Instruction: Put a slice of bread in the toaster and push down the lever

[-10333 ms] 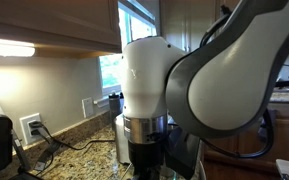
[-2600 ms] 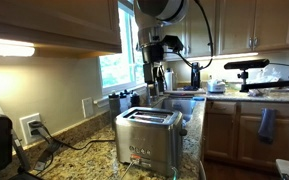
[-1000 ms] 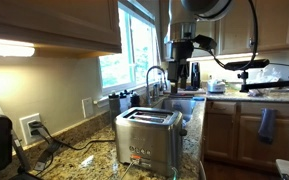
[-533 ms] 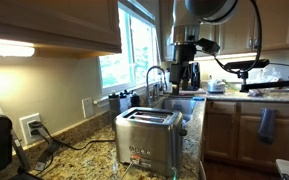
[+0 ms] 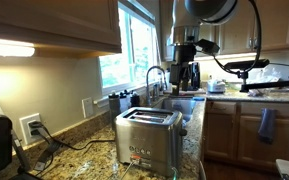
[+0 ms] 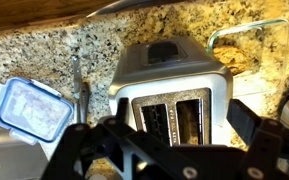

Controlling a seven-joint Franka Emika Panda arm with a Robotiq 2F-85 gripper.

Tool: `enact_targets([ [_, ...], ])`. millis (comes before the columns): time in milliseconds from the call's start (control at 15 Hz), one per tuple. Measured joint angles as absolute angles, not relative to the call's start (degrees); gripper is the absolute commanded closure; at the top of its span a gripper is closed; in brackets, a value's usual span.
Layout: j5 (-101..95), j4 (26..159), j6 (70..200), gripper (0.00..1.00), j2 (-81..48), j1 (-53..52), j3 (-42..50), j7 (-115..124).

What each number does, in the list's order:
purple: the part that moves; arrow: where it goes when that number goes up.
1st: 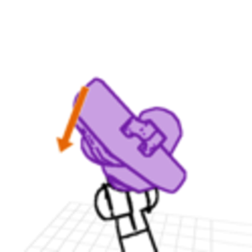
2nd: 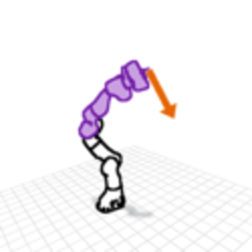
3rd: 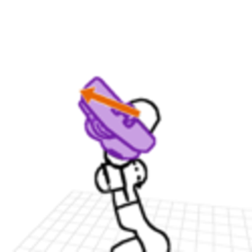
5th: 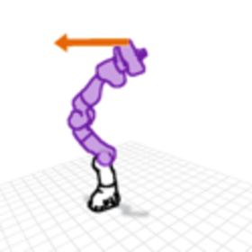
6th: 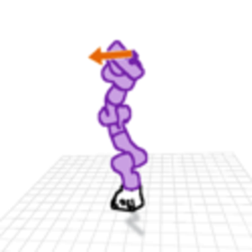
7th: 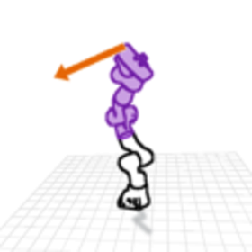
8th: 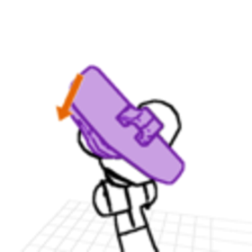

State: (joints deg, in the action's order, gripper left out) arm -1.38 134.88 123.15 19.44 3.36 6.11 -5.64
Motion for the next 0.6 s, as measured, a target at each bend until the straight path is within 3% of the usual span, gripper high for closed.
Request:
enact_targets([
  [600,-1.59,141.63,126.51,0.0,22.59,3.52,6.16,-6.13],
])
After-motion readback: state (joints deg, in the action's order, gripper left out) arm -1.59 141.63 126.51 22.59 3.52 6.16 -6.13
